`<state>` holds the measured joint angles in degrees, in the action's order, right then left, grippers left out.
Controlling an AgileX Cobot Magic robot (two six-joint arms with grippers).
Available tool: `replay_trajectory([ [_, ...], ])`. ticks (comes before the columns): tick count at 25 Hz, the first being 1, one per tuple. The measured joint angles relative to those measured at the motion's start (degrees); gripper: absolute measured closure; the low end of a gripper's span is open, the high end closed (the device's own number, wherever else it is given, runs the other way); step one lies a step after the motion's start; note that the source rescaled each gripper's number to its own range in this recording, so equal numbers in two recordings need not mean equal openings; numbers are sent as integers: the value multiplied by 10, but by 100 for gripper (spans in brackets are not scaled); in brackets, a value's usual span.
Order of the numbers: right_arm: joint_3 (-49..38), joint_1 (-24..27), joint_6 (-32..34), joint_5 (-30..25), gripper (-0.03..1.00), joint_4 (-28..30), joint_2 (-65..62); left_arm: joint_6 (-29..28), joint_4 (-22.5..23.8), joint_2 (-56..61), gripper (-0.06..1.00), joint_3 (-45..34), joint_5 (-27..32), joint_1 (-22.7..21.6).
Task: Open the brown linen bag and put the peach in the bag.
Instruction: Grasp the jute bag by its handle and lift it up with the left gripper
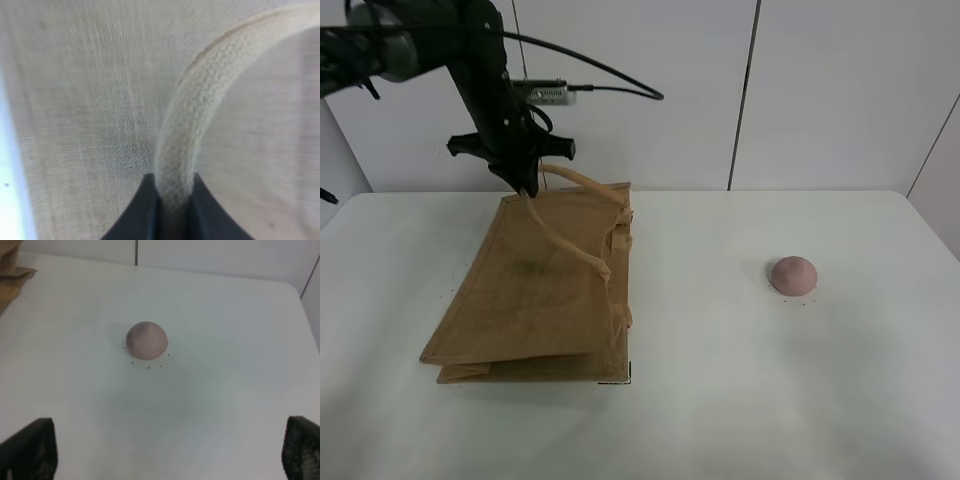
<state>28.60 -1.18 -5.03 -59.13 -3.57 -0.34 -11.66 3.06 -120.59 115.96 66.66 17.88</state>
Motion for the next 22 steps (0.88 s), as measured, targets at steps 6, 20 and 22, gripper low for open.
replay_trajectory([
  [6, 0, 0, 0, 0, -3, 0, 0, 21, -22, 99, 94, 0, 1, -1],
  [20, 1, 0, 0, 0, -3, 0, 13, 31, -31, 173, 94, 0, 3, -1],
  [22, 4, 0, 0, 5, -3, -1, 50, 31, -31, 179, 94, 0, 3, -1],
])
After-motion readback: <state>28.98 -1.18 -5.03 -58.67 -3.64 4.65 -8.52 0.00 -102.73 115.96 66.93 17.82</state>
